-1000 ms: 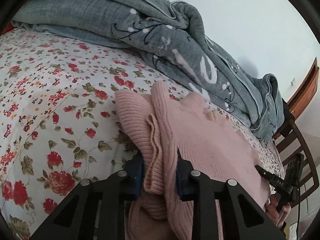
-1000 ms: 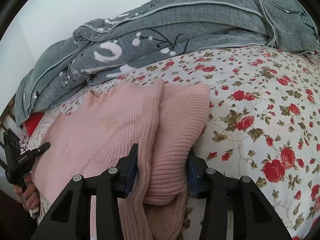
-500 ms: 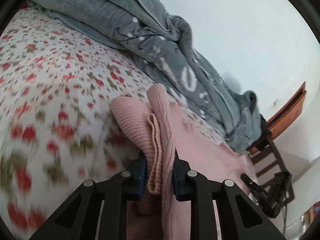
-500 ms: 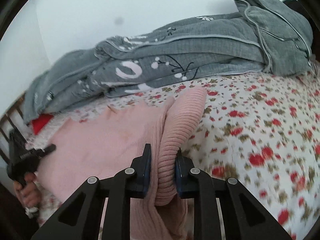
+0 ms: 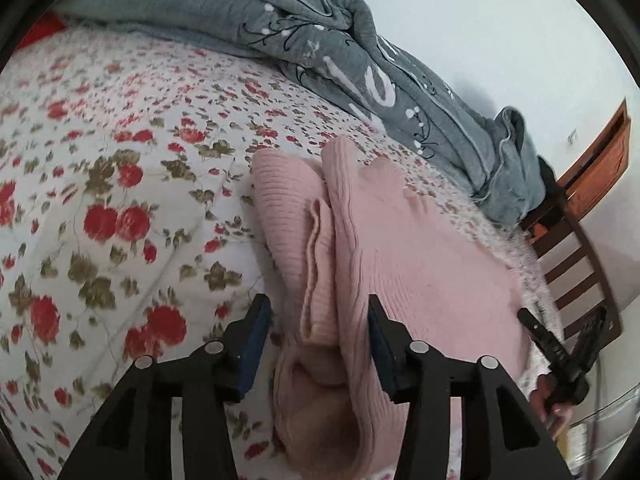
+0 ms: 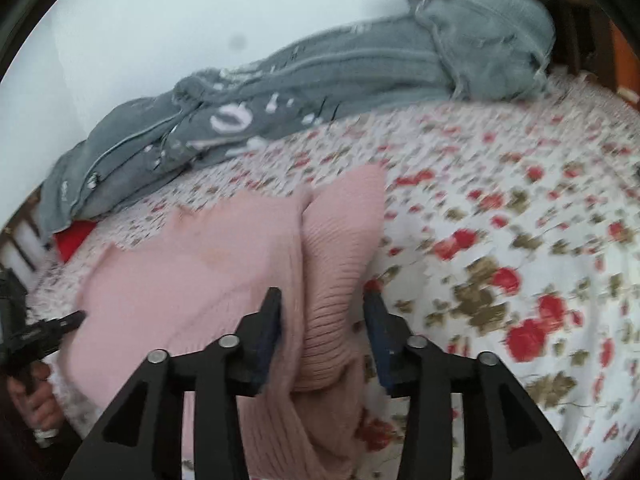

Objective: Fold small clothes

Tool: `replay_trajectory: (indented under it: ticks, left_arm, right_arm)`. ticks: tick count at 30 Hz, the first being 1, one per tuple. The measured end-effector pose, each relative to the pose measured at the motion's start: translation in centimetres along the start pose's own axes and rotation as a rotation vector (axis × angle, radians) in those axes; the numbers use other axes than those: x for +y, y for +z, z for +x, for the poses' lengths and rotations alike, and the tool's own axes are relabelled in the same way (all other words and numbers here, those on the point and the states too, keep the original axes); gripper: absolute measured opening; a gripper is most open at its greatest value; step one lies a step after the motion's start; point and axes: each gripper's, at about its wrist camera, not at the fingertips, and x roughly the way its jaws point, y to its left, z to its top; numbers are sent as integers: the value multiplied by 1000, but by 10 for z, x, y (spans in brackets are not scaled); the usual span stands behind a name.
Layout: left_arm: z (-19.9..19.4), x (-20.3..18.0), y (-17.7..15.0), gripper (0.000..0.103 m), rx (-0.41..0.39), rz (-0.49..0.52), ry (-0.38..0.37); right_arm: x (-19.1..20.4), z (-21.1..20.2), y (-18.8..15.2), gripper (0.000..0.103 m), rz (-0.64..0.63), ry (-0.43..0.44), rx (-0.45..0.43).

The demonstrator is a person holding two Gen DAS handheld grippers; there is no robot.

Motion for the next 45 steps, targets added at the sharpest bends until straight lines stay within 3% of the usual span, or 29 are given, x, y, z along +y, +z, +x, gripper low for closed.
replay_trajectory:
  ticks: [3,7,10,12,14,16,23,26,32,39,45]
  left_arm:
    - [-9,5,-1,52,-17,-14,-3]
    - [-9,12,-9,53,-22,-57,-47]
    - [-4,10,-17,53,-11,-72,-74]
    - [-4,9,-22,53,-10,-66,-81]
    - [-8,7,-26,53,-12,-54,-87]
    - [-15,7,-29,54,-15,-38,-92]
    - [-28,10,-28,56,-60,8,-67]
    - [-26,11,-27,56,-53,5,-78]
    - [-22,11,-26,56,-47,-5,-71]
    - [-11,19,-29,58,-16,-59,-141]
    - [-9,11,-29,60,2,-16,-110]
  right_arm:
    - [24,-32,6,42,-49,-31,-102]
    - [77,-58,3,48,-139,75,-153]
    - [118,-50,-11,48,-201,151,-125]
    - [140,-30,-23,48,-239,124,-95]
    - [155,-1,-33,47,-269,18,-67]
    - [157,33,-36,42,-252,-95,-5]
    - [162,62,-15,42,-204,-55,42]
    - [167,65,-21,42,-238,-76,40]
    - [166,16,-51,42,-271,-72,17]
    - [158,-21,-103,42,-320,-72,37]
    - [164,-33,-90,42,-312,-69,-19]
